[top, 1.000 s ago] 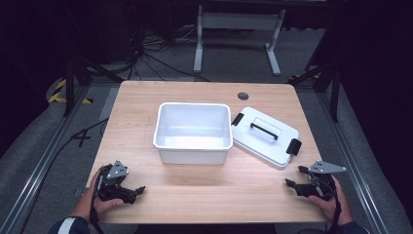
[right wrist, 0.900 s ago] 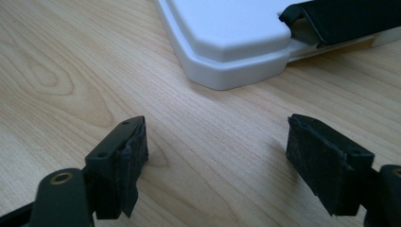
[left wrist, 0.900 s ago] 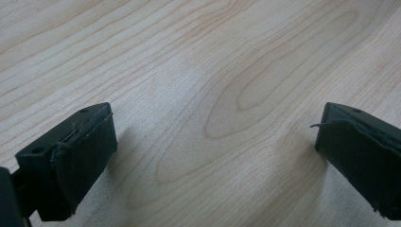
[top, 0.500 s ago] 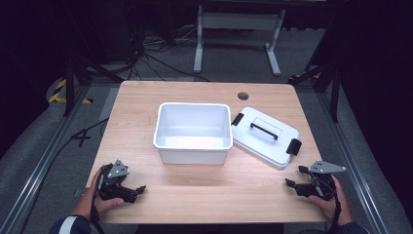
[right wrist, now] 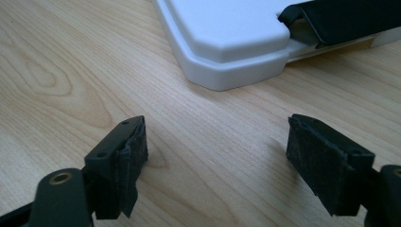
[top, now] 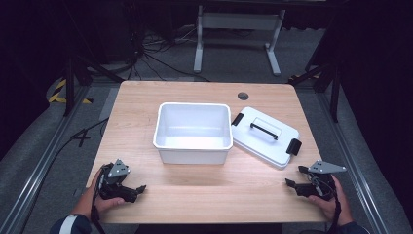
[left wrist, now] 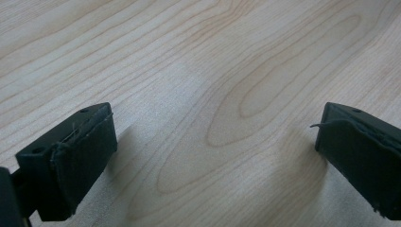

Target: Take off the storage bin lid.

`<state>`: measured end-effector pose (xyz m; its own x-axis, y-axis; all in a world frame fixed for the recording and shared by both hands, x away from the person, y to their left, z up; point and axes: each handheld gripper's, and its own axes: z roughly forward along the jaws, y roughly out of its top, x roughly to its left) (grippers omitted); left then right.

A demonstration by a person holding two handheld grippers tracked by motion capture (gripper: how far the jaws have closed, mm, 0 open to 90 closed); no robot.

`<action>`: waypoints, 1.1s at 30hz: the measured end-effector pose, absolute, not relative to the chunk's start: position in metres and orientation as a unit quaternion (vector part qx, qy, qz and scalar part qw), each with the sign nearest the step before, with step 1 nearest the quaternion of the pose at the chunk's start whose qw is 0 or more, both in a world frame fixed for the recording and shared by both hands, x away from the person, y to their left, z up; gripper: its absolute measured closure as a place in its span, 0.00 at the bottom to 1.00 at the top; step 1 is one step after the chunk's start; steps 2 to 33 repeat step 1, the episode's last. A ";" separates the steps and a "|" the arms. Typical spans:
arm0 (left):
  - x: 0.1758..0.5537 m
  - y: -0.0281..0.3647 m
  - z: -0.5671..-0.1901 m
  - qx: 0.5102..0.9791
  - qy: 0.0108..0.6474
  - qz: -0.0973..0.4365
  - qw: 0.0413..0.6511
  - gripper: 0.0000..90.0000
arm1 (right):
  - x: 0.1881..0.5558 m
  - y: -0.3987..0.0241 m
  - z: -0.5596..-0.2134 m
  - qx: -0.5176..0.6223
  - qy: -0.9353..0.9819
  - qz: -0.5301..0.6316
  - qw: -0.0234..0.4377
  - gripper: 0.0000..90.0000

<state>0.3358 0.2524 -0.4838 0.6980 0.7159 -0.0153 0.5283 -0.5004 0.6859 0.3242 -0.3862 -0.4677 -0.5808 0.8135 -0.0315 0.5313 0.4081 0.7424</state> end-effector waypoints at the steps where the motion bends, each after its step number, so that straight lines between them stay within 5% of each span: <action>1: 0.336 0.253 -0.484 0.856 0.363 0.137 0.342 0.00 | 0.324 -0.386 -0.468 0.413 0.815 0.355 0.199 0.24; 33: 0.336 0.253 -0.484 0.856 0.363 0.137 0.342 0.00 | 0.324 -0.386 -0.468 0.413 0.815 0.355 0.199 0.24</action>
